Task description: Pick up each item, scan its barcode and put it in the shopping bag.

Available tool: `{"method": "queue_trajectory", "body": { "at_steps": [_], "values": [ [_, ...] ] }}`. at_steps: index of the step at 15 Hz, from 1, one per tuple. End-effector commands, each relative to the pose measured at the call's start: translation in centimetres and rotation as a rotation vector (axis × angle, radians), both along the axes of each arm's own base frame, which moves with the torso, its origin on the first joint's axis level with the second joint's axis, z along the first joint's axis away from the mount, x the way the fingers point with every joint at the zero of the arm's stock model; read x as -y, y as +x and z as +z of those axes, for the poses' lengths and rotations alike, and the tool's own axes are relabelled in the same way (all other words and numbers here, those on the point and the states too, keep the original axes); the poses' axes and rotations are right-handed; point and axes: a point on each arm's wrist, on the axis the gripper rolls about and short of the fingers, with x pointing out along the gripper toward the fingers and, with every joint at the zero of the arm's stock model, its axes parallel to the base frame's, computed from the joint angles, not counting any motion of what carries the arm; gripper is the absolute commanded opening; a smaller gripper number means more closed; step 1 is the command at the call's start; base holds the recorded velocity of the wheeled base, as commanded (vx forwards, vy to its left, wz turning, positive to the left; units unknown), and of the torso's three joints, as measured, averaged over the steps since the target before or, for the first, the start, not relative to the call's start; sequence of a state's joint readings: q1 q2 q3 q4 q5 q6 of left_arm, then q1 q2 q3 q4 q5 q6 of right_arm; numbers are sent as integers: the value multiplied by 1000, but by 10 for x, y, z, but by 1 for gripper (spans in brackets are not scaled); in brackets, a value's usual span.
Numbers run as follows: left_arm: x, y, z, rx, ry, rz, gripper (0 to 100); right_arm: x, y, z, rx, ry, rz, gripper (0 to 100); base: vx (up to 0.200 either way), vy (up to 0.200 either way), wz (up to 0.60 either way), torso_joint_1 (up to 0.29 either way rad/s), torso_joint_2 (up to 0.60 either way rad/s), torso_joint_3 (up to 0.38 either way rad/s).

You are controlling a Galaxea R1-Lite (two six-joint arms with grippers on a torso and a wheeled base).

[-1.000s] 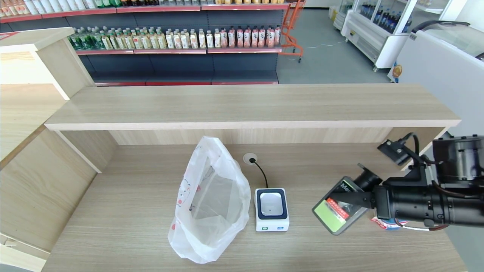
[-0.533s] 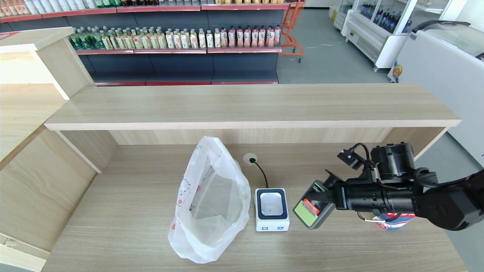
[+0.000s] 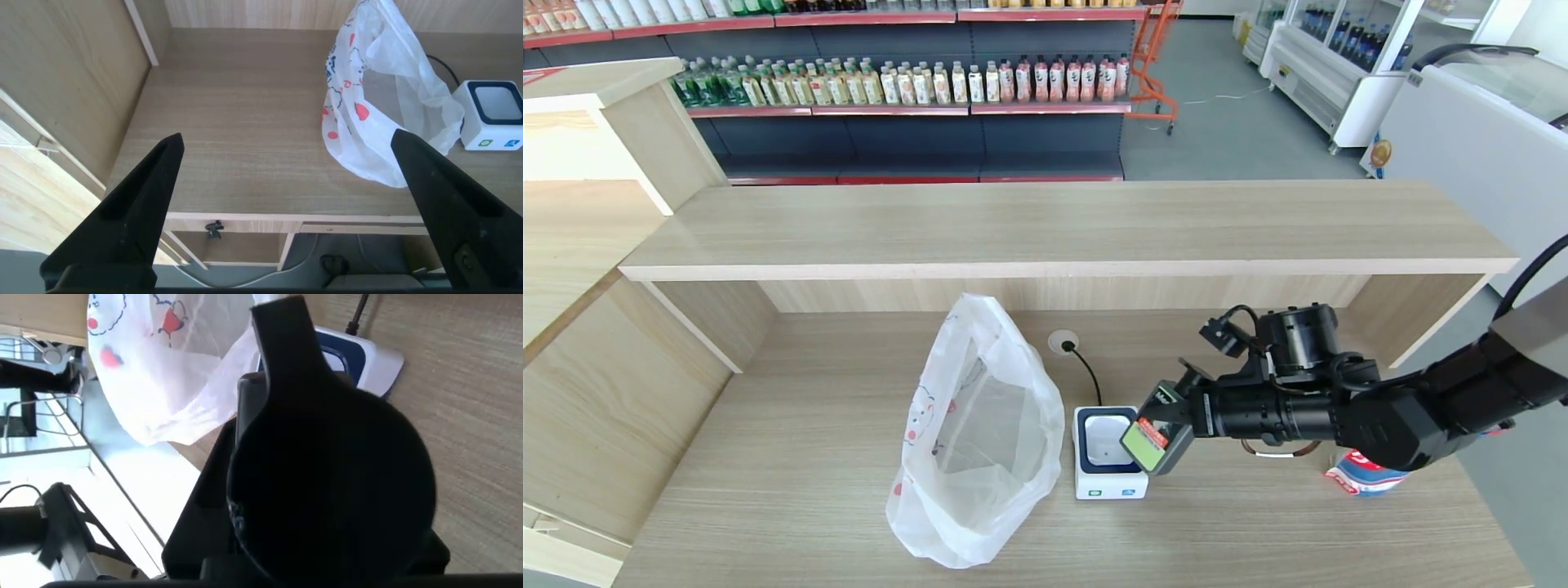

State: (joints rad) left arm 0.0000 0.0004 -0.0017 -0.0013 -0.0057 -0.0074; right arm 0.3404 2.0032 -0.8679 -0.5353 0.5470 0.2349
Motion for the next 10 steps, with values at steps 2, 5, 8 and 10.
{"method": "queue_trajectory", "body": {
  "at_steps": [2,5,8,10],
  "values": [
    [0,0,0,1,0,0,100,-9,7,-9,-8,-3,19,0,0,0,0,0,0,0],
    [0,0,0,1,0,0,100,-14,8,-21,19,-53,68,0,0,0,0,0,0,0],
    [0,0,0,1,0,0,100,-22,5,-26,41,-60,101,0,0,0,0,0,0,0],
    [0,0,0,1,0,0,100,-31,9,-31,86,-41,116,0,0,0,0,0,0,0]
  ]
}}
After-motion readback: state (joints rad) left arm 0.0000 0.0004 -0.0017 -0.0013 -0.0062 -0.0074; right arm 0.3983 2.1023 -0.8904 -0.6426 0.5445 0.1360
